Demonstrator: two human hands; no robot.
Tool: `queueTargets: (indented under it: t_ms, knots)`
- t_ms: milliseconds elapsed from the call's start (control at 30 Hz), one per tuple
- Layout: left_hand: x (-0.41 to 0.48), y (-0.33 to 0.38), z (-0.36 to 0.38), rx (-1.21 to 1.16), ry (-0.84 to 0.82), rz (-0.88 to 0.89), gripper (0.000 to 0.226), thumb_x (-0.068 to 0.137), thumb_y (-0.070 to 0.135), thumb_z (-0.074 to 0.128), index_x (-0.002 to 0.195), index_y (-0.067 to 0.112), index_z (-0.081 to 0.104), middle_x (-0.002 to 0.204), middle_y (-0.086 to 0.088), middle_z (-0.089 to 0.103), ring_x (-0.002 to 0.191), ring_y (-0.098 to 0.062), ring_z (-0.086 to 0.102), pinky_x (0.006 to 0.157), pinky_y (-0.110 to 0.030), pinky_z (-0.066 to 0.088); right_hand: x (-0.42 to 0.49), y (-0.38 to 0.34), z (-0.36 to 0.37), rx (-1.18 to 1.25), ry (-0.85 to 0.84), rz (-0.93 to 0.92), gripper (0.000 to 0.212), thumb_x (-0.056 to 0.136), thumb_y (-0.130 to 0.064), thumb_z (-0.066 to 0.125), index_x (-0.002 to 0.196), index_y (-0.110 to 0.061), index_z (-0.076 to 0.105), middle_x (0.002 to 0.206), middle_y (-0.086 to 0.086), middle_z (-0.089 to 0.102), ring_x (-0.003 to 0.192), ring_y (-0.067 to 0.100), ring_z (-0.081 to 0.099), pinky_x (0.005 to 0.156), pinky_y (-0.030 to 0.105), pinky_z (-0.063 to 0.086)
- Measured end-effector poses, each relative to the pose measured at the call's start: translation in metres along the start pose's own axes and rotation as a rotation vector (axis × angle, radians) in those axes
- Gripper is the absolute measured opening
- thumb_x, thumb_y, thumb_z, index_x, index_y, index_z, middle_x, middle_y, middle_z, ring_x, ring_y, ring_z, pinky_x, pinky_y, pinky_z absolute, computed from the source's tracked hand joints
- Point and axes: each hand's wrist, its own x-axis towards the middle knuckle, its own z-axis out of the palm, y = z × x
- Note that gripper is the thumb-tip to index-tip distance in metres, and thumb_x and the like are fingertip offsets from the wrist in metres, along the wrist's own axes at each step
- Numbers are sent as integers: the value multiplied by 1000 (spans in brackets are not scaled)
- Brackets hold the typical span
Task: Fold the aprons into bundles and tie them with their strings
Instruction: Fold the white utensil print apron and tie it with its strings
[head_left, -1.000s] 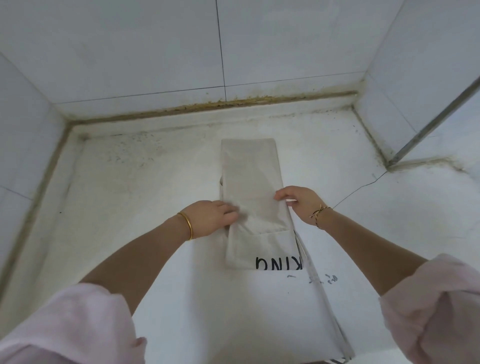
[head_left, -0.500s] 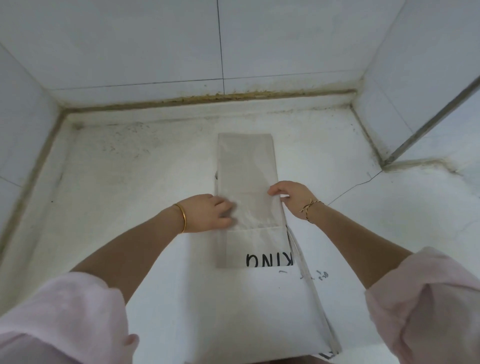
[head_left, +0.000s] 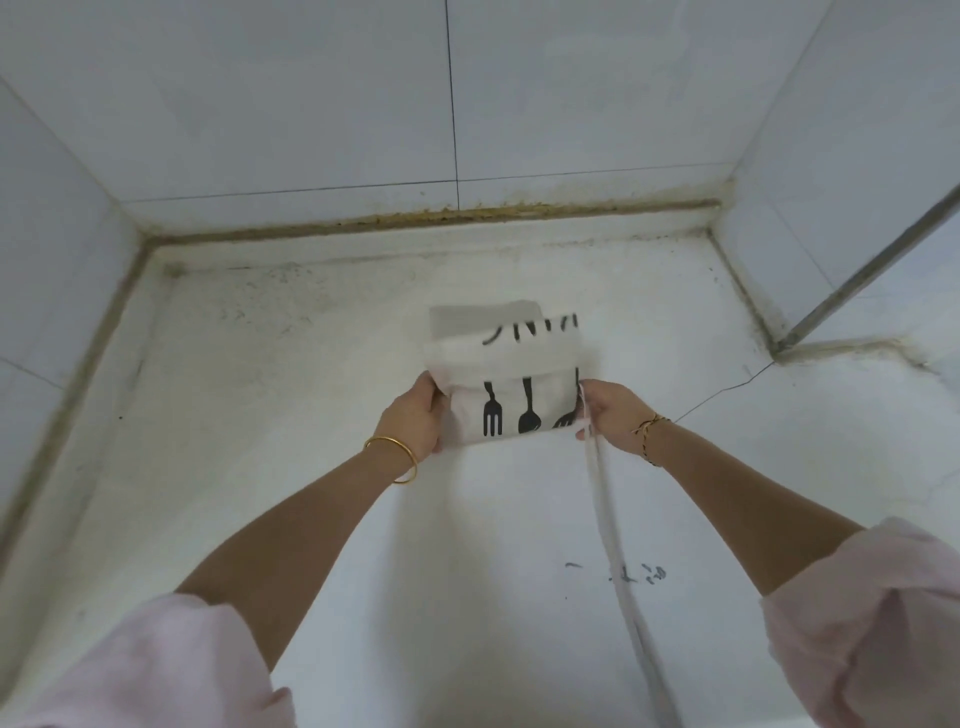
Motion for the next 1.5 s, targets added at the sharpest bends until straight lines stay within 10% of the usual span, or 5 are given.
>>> queueTargets:
  t_ms: [367, 800, 1367, 1500]
  knots:
    - [8, -4, 1, -375, -7, -263, 32, 100, 36, 36, 78, 13, 40, 71, -5, 45, 57, -20, 46, 49, -27, 40, 9, -11, 22, 60, 95, -2, 12, 91, -20, 58, 86, -13, 51, 81, 3, 54, 74, 21, 48, 56, 21, 36]
    - [10, 7, 10, 389, 27, -35, 27, 102, 30, 28, 110, 4, 31, 77, -9, 51, 68, -31, 48, 62, -33, 35, 11, -9, 45, -335, 256, 54, 4, 96, -14, 35, 94, -12, 37, 87, 9, 50, 77, 27, 49, 70, 35, 42]
    - [29, 2, 8, 186, 12, -164, 19, 98, 25, 40, 101, 11, 26, 81, -9, 51, 73, -31, 52, 63, -33, 38, 21, -26, 45, -529, 209, 195, 11, 97, -20, 34, 103, -12, 39, 100, 11, 61, 76, 29, 48, 67, 30, 37]
    - [32, 7, 4, 541, 432, 212, 19, 84, 15, 44, 100, 6, 38, 92, -14, 52, 70, -33, 57, 50, -34, 44, 21, -25, 45, -478, 220, 183, 11, 98, -25, 32, 93, -15, 32, 90, 8, 56, 75, 28, 48, 66, 30, 37]
